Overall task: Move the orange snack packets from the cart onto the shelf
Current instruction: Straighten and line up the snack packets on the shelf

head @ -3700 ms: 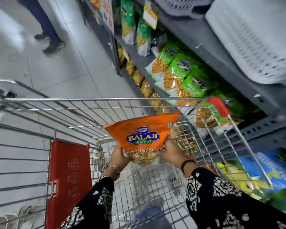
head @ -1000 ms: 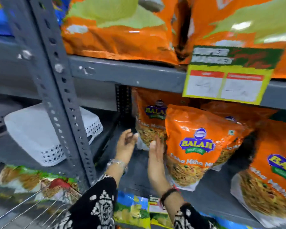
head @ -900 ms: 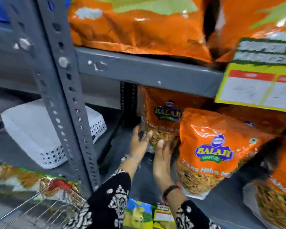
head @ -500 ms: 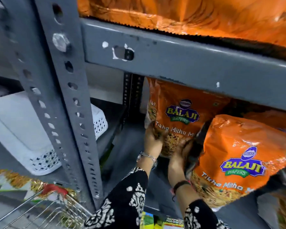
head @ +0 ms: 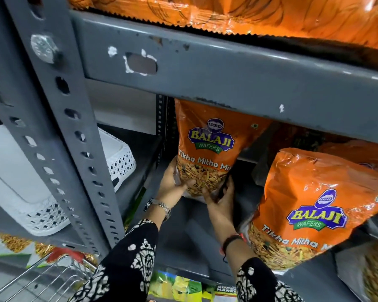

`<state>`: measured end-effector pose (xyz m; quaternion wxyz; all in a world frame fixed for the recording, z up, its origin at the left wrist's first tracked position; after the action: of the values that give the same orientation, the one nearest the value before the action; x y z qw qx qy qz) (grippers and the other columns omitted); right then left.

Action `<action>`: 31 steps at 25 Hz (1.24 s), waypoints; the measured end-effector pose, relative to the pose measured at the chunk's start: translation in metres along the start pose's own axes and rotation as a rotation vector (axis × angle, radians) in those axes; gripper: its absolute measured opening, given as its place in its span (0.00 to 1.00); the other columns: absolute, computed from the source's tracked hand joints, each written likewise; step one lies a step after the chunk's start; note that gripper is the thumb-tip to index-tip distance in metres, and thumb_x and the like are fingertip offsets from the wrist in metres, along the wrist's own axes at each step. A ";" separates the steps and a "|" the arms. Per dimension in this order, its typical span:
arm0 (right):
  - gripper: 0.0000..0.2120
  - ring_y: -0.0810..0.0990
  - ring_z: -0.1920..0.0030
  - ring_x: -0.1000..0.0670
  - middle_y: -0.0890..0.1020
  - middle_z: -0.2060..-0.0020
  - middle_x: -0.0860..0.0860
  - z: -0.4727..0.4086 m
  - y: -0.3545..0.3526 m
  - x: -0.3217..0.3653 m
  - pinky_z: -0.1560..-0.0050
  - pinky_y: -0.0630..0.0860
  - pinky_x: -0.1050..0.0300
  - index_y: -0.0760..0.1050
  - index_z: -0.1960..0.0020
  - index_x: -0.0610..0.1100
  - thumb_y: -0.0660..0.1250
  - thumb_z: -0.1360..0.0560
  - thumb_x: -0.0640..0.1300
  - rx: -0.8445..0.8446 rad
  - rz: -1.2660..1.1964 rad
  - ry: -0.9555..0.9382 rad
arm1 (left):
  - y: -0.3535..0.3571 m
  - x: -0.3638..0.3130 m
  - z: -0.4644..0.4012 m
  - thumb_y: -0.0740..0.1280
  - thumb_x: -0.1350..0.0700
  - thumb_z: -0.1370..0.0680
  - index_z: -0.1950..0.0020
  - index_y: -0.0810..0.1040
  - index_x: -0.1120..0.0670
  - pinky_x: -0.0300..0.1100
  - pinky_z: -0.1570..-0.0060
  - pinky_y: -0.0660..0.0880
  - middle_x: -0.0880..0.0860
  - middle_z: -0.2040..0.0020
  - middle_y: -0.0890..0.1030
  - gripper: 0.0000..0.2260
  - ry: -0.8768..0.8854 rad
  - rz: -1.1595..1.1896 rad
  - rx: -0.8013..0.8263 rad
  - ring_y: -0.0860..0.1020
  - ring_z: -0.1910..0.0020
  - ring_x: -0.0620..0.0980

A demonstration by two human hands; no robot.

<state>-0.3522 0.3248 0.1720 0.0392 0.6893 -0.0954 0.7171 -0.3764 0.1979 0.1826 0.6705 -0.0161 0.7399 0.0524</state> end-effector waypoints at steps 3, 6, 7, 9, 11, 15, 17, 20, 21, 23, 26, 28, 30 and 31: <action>0.36 0.64 0.32 0.47 0.64 0.30 0.45 -0.005 0.001 -0.004 0.38 0.62 0.54 0.54 0.30 0.48 0.69 0.30 0.39 -0.017 0.029 -0.012 | -0.002 0.011 -0.003 0.71 0.67 0.33 0.31 0.60 0.55 0.18 0.52 0.66 0.39 0.43 0.69 0.34 0.015 -0.049 -0.020 0.66 0.39 0.40; 0.35 0.65 0.33 0.48 0.66 0.30 0.45 -0.006 0.000 -0.007 0.40 0.63 0.55 0.55 0.30 0.48 0.69 0.31 0.38 -0.045 0.024 -0.017 | -0.002 0.015 -0.007 0.71 0.66 0.34 0.32 0.61 0.53 0.39 0.38 0.67 0.46 0.38 0.71 0.34 0.004 -0.070 -0.025 0.67 0.37 0.44; 0.35 0.65 0.33 0.47 0.66 0.30 0.45 -0.006 0.000 -0.007 0.40 0.63 0.55 0.55 0.30 0.49 0.69 0.30 0.38 -0.045 0.019 -0.015 | -0.001 0.015 -0.006 0.72 0.65 0.34 0.31 0.61 0.53 0.45 0.35 0.66 0.49 0.37 0.71 0.34 -0.002 -0.073 -0.019 0.68 0.36 0.46; 0.35 0.64 0.31 0.46 0.65 0.30 0.45 -0.007 -0.002 -0.007 0.39 0.62 0.55 0.54 0.30 0.49 0.69 0.30 0.38 -0.040 0.021 -0.007 | 0.001 0.012 -0.003 0.75 0.57 0.36 0.31 0.60 0.54 0.50 0.34 0.66 0.50 0.38 0.71 0.38 -0.012 -0.087 0.001 0.68 0.35 0.50; 0.36 0.62 0.30 0.45 0.61 0.28 0.44 -0.003 -0.003 -0.006 0.34 0.61 0.53 0.50 0.29 0.49 0.68 0.29 0.39 -0.022 0.039 0.012 | 0.003 0.004 0.004 0.75 0.39 0.46 0.30 0.58 0.54 0.47 0.36 0.67 0.49 0.38 0.71 0.51 -0.026 -0.093 0.003 0.68 0.35 0.48; 0.34 0.55 0.27 0.48 0.56 0.26 0.47 0.032 -0.010 -0.009 0.27 0.56 0.43 0.47 0.28 0.48 0.64 0.27 0.40 0.055 0.163 -0.102 | 0.009 0.002 0.022 0.74 0.48 0.36 0.30 0.58 0.54 0.40 0.36 0.61 0.52 0.31 0.66 0.40 -0.014 -0.196 -0.139 0.63 0.32 0.47; 0.30 0.56 0.27 0.51 0.58 0.28 0.53 0.056 -0.023 -0.011 0.26 0.56 0.46 0.51 0.30 0.52 0.63 0.26 0.40 0.113 0.186 -0.194 | 0.014 0.003 0.038 0.70 0.62 0.31 0.32 0.62 0.53 0.46 0.32 0.62 0.55 0.30 0.65 0.30 0.016 -0.211 -0.238 0.62 0.32 0.46; 0.24 0.61 0.30 0.58 0.62 0.32 0.58 0.090 -0.057 -0.015 0.28 0.60 0.55 0.53 0.35 0.60 0.59 0.24 0.42 0.234 0.227 -0.274 | 0.030 0.002 0.069 0.69 0.64 0.30 0.41 0.69 0.45 0.49 0.35 0.66 0.51 0.37 0.71 0.22 0.068 -0.111 -0.174 0.67 0.35 0.47; 0.23 0.64 0.33 0.62 0.65 0.34 0.60 0.099 -0.073 -0.018 0.30 0.62 0.60 0.55 0.36 0.61 0.58 0.24 0.43 0.262 0.244 -0.304 | 0.039 0.001 0.079 0.69 0.63 0.30 0.44 0.70 0.43 0.47 0.37 0.68 0.49 0.39 0.72 0.21 0.066 -0.115 -0.124 0.68 0.36 0.47; 0.21 0.70 0.40 0.67 0.72 0.41 0.64 0.114 -0.104 -0.021 0.40 0.66 0.73 0.60 0.39 0.64 0.59 0.24 0.42 0.272 0.298 -0.366 | 0.055 -0.002 0.094 0.70 0.61 0.31 0.45 0.70 0.42 0.40 0.42 0.69 0.47 0.40 0.73 0.21 0.035 -0.124 0.011 0.69 0.37 0.46; 0.20 0.72 0.51 0.68 0.77 0.54 0.57 0.118 -0.158 -0.019 0.52 0.66 0.79 0.66 0.47 0.60 0.68 0.30 0.40 0.003 0.342 -0.416 | 0.085 -0.010 0.112 0.72 0.60 0.32 0.38 0.63 0.43 0.39 0.40 0.64 0.40 0.39 0.67 0.29 -0.072 -0.133 0.259 0.63 0.35 0.42; 0.26 0.69 0.47 0.64 0.72 0.49 0.48 0.103 -0.193 -0.020 0.43 0.65 0.72 0.66 0.42 0.49 0.74 0.35 0.40 -0.150 0.316 -0.378 | 0.105 -0.014 0.121 0.73 0.61 0.33 0.33 0.58 0.46 0.30 0.43 0.63 0.39 0.40 0.65 0.35 -0.101 -0.186 0.333 0.62 0.38 0.40; 0.36 0.68 0.38 0.51 0.68 0.40 0.43 0.081 -0.209 -0.018 0.34 0.66 0.54 0.61 0.36 0.40 0.76 0.37 0.45 -0.029 0.314 -0.266 | 0.119 -0.016 0.126 0.73 0.61 0.34 0.34 0.58 0.48 0.25 0.47 0.64 0.41 0.42 0.67 0.35 -0.089 -0.228 0.310 0.65 0.40 0.41; 0.37 0.67 0.35 0.47 0.68 0.37 0.45 0.075 -0.210 -0.017 0.33 0.66 0.49 0.59 0.34 0.41 0.75 0.36 0.44 0.075 0.295 -0.220 | 0.122 -0.016 0.126 0.73 0.62 0.34 0.34 0.58 0.49 0.28 0.45 0.64 0.42 0.42 0.67 0.34 -0.088 -0.240 0.284 0.65 0.40 0.41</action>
<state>-0.2381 0.5174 0.1745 -0.1028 0.7432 -0.1725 0.6383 -0.2610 0.3310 0.1938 0.6991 -0.0072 0.7027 -0.1323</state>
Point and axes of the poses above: each hand's wrist, its own z-axis away from the middle knuckle, its own y-axis out of the palm, x = y × z, the point moved 1 cm from there along -z, towards the middle knuckle
